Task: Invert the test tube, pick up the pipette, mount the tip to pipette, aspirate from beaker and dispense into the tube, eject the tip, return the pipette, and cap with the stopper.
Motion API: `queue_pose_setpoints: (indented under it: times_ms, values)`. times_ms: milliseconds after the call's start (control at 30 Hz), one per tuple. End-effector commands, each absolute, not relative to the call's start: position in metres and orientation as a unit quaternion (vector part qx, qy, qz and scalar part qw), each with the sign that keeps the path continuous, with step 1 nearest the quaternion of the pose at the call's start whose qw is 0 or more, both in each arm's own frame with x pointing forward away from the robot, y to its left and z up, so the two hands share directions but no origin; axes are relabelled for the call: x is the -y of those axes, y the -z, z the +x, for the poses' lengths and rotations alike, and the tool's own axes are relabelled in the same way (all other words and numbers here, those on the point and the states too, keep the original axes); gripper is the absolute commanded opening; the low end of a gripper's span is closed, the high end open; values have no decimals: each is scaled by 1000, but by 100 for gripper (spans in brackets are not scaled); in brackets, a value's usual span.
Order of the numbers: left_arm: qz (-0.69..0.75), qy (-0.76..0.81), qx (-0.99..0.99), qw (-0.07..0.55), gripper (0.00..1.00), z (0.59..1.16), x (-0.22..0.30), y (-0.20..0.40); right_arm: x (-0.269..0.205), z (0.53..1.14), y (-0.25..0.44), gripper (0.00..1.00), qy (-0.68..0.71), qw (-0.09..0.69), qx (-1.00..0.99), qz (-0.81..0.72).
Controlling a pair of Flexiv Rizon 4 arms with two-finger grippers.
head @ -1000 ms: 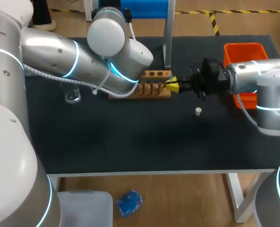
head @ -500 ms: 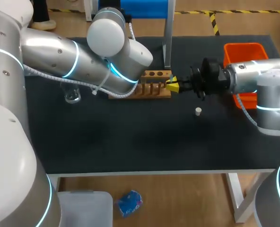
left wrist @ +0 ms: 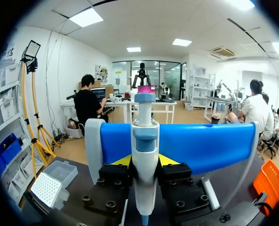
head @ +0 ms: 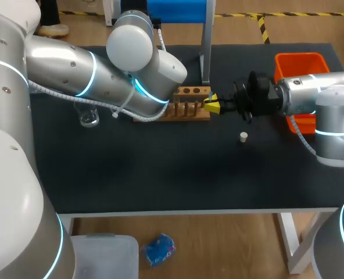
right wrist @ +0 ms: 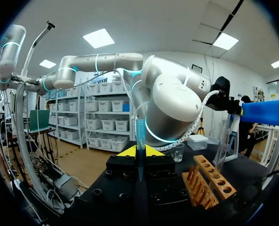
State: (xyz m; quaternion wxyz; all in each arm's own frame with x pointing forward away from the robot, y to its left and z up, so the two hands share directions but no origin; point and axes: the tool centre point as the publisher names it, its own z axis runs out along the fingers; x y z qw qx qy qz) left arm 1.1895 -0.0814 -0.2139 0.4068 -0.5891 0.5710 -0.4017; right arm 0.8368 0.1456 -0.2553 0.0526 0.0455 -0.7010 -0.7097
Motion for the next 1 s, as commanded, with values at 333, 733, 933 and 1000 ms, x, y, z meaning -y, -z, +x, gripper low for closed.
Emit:
queue_pose_setpoints:
  times_ms: [333,733,933,1000]
  values:
    - [-572,399,-577,425,0,1197,79,180,-145,836,255,0,710,51,701,45]
    - [-553,403,-572,452,0,1209,76,132,-145,836,255,0,710,51,701,45]
    - [-542,405,-594,435,0,1204,73,133,-145,836,255,0,710,51,701,45]
    - [-525,406,-614,427,0,1202,72,133,-145,836,255,0,710,51,701,45]
